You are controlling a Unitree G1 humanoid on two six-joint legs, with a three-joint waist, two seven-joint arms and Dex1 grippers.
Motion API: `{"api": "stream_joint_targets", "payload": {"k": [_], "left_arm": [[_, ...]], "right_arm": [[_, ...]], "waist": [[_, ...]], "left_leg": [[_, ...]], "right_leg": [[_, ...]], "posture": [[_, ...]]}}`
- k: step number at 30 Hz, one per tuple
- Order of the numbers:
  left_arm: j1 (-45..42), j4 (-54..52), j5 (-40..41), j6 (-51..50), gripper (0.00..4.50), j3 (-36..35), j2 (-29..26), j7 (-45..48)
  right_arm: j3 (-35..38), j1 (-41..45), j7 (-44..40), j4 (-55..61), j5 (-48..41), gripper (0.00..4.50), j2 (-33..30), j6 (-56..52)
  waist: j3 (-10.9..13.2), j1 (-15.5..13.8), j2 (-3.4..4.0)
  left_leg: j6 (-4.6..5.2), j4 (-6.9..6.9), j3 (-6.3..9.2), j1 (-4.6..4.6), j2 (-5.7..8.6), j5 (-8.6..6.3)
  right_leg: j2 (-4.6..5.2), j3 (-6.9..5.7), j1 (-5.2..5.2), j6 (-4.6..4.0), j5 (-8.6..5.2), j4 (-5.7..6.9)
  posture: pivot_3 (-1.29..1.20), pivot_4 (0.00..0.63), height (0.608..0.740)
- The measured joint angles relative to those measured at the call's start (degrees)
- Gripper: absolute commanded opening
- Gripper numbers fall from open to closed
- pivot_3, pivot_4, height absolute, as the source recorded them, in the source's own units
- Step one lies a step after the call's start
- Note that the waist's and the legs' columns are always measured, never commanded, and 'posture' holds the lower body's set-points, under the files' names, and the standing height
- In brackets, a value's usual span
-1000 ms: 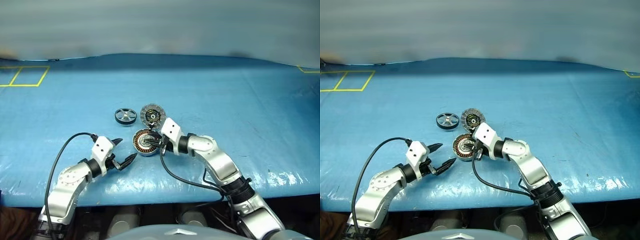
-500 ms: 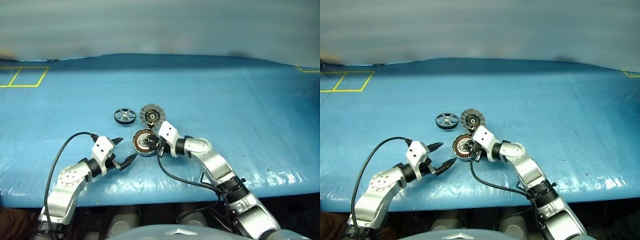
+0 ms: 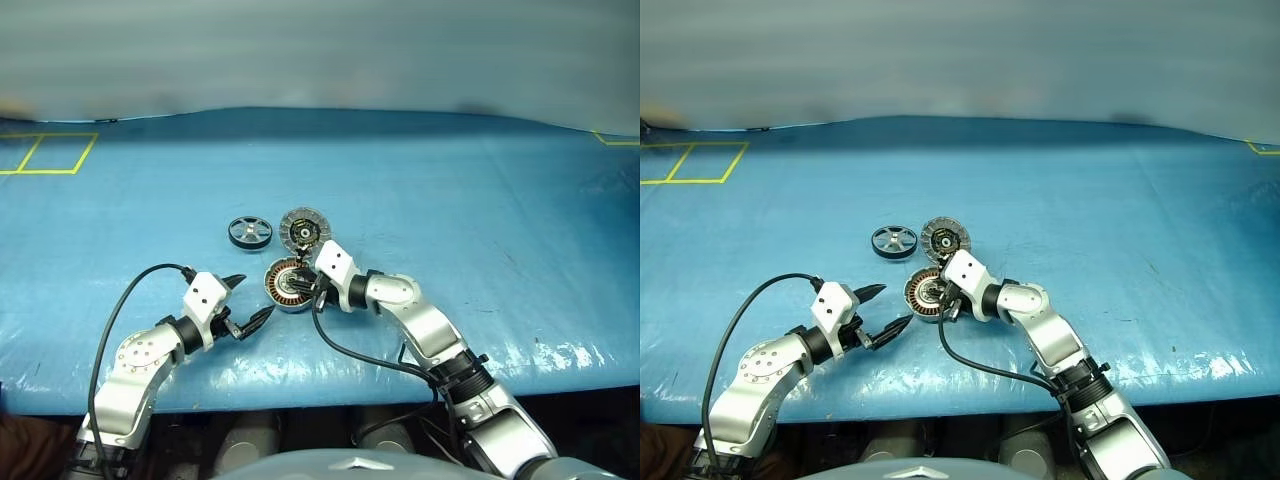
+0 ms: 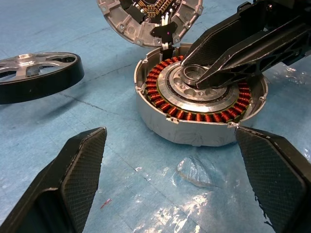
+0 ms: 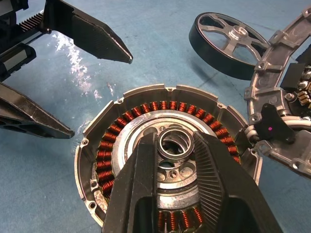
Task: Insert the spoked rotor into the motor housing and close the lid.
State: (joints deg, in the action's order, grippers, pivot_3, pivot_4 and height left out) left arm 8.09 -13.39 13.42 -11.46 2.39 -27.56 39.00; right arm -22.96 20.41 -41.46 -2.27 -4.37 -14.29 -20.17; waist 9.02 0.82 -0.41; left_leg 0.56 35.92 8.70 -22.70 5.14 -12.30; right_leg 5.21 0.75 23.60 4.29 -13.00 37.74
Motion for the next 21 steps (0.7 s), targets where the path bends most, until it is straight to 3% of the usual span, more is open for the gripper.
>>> {"api": "stream_joint_targets", "payload": {"k": [21], "left_arm": [[0.0,0.0,-1.1,0.7,4.5,0.0,0.1,-0.3]], "right_arm": [[0.0,0.0,-1.2,0.1,0.0,0.73,-0.4,0.1]], "waist": [[0.0,0.0,0.0]], "left_leg": [[0.0,0.0,0.0,0.0,0.0,0.0]], "right_leg": [[0.0,0.0,0.0,0.01,-0.01,0.0]], "posture": [[0.0,0.15,0.74]]}}
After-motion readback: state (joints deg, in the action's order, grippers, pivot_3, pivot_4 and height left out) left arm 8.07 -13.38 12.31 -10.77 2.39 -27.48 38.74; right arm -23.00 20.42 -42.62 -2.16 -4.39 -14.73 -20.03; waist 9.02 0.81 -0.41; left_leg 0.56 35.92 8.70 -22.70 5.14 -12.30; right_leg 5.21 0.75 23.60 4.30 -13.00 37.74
